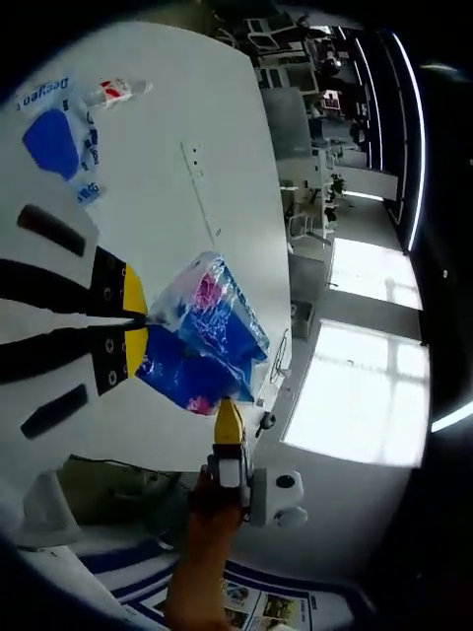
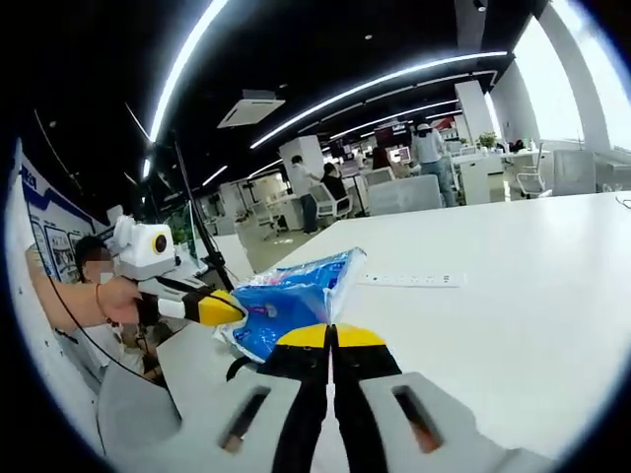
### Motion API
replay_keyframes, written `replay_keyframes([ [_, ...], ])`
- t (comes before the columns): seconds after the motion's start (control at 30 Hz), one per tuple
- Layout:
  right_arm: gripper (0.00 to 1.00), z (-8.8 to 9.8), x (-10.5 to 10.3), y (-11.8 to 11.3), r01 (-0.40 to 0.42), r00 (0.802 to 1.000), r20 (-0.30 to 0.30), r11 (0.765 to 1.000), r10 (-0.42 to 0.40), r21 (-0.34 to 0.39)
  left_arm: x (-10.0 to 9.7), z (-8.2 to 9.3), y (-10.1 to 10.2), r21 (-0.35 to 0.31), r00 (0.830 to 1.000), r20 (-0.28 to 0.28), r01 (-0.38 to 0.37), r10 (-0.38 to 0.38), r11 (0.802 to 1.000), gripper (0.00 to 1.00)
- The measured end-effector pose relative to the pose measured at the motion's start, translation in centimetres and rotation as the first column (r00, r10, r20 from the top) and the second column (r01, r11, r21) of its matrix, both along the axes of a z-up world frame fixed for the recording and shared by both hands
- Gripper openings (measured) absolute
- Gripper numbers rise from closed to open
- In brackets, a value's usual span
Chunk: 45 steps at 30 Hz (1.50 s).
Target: Arrange the tabletop items into an orderly group along one side of the table until the central work area is clear of visible clutter.
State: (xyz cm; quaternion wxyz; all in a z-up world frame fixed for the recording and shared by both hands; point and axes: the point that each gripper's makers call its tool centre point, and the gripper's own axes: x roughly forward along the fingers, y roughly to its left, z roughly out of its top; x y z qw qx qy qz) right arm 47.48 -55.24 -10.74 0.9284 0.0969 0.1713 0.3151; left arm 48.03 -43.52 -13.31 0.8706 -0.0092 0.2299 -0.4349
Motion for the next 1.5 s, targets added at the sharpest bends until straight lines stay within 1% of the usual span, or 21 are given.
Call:
replay_keyframes([
  [0.1, 0.0, 0.2, 0.1, -0.9, 0.011, 1.0, 0.001, 1.0, -0.011, -0.007, 0.3, 0.2, -1.1, -0.006, 1.0, 0.005, 0.013, -0.013, 1.0, 0.0],
  [0.37, 0.0, 0.5, 0.7, -3.1, 0.039, 0.999, 0.011, 0.999, -0.039, -0.029, 1.0, 0.6, -3.0, -0.015, 0.999, 0.019, 0.035, -0.035, 0.999, 0.0],
  [0.9, 0.0, -0.5, 2.5, -5.3, 0.062, 0.998, 0.003, 0.996, -0.062, -0.056, 3.3, 0.1, -5.5, -0.001, 0.998, 0.028, 0.052, -0.052, 0.999, 0.0],
  [1.07, 0.0, -1.2, 3.5, -6.4, 0.081, 0.997, -0.005, 0.994, -0.082, -0.071, 4.2, -0.7, -6.6, 0.01, 0.998, 0.031, 0.054, -0.054, 0.998, 0.0],
  [1.23, 0.0, -2.1, 4.5, -7.3, 0.093, 0.995, -0.015, 0.992, -0.095, -0.087, 5.1, -1.6, -7.4, 0.011, 0.999, 0.02, 0.045, -0.045, 0.999, 0.0],
  [1.43, 0.0, -3.7, 5.7, -8.4, 0.11, 0.993, -0.039, 0.989, -0.114, -0.098, 6.3, -3.0, -8.5, 0.016, 1.0, 0.005, 0.027, -0.027, 1.0, 0.0],
  [1.5, 0.0, -4.3, 6.0, -8.7, 0.113, 0.992, -0.048, 0.989, -0.118, -0.1, 6.7, -3.7, -8.8, 0.026, 1.0, -0.001, 0.019, -0.019, 0.999, 0.0],
])
